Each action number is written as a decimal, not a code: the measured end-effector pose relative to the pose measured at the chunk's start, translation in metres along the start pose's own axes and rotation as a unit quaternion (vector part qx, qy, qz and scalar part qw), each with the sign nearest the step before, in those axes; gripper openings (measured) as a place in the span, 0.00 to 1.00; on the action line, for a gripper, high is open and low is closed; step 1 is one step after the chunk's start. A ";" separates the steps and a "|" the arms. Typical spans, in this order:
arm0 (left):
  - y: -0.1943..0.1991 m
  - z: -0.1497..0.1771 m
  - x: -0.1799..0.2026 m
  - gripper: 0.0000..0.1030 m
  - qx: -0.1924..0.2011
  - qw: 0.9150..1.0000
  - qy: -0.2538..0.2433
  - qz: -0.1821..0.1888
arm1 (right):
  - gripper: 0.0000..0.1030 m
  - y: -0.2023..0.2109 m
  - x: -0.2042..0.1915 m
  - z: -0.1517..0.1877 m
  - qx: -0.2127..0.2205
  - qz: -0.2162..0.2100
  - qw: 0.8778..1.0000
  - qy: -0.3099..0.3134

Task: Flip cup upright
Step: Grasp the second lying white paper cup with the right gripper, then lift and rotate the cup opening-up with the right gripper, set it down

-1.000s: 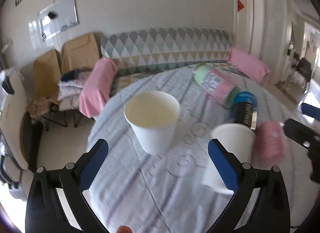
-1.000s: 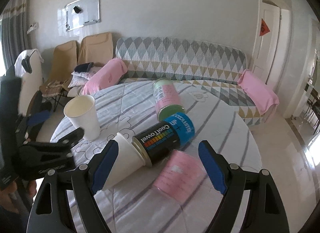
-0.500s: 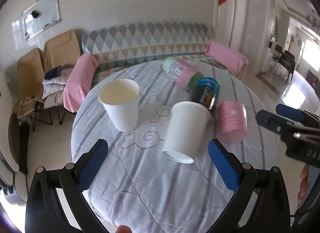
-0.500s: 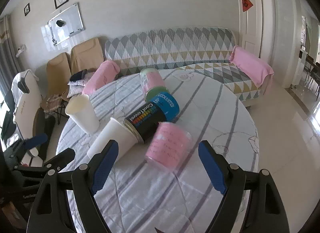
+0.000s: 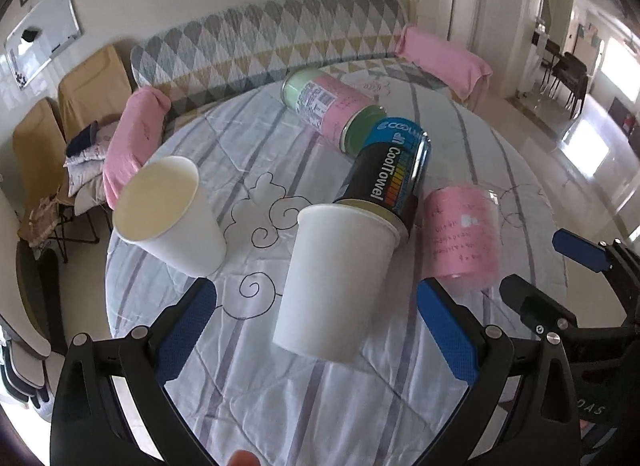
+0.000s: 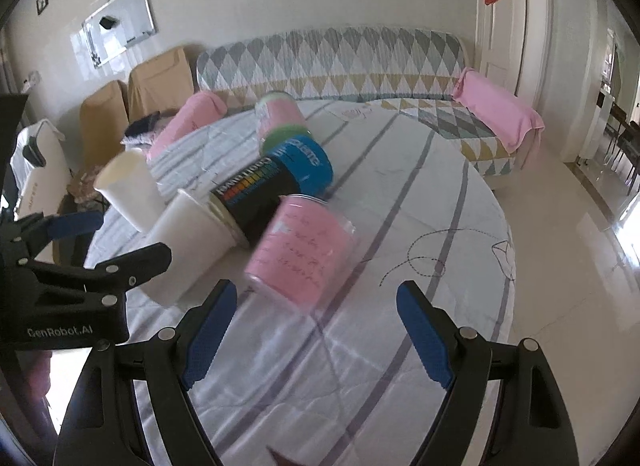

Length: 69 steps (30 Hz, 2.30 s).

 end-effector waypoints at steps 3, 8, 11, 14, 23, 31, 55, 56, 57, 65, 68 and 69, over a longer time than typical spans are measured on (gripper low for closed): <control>0.004 -0.002 -0.005 0.99 0.007 1.000 0.011 0.008 | 0.81 -0.007 0.009 -0.003 -0.001 -0.006 1.000 -0.018; 0.033 0.001 -0.029 0.99 0.047 0.999 0.023 -0.003 | 0.81 -0.002 0.002 -0.017 0.004 -0.046 0.997 -0.070; 0.042 0.008 -0.047 0.99 0.049 0.998 0.026 -0.021 | 0.81 -0.001 -0.028 -0.025 -0.003 -0.102 0.989 -0.103; 0.044 0.020 -0.060 0.99 0.044 0.998 0.029 -0.025 | 0.81 -0.013 -0.057 -0.027 -0.022 -0.128 0.984 -0.120; 0.040 0.039 -0.085 0.99 0.042 0.998 0.033 0.019 | 0.81 -0.043 -0.091 -0.012 -0.072 -0.074 0.979 -0.176; 0.024 0.037 -0.092 0.99 0.049 0.997 0.034 0.040 | 0.81 -0.073 -0.090 -0.001 -0.111 -0.028 0.969 -0.217; 0.012 0.048 -0.088 0.99 0.018 0.996 0.059 0.067 | 0.65 -0.058 -0.108 -0.011 -0.042 -0.107 0.985 -0.128; 0.010 0.049 -0.087 0.99 0.013 0.996 0.062 0.069 | 0.65 -0.056 -0.110 -0.014 -0.033 -0.110 0.986 -0.123; 0.010 0.050 -0.086 0.99 0.011 0.996 0.062 0.068 | 0.65 -0.052 -0.111 -0.015 -0.021 -0.111 0.987 -0.116; -0.001 0.061 -0.084 0.99 -0.008 0.997 0.063 0.045 | 0.65 -0.034 -0.123 -0.018 0.052 -0.057 0.997 0.019; -0.001 0.065 -0.086 0.99 -0.014 0.996 0.070 0.046 | 0.65 -0.029 -0.129 -0.010 0.064 -0.065 0.995 0.046; -0.001 0.066 -0.087 0.99 -0.016 0.996 0.070 0.044 | 0.65 -0.027 -0.130 -0.007 0.066 -0.064 0.994 0.055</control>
Point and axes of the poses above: each gripper's, at about its wrist camera, not at the fingertips, and y roughly against the way its jaws point, x to its right, z to its underside, the point moved 6 cm from there along -y, roughly the way its jaws point, and after that the axes turned 14 degrees about x, right-handed, at the moved point
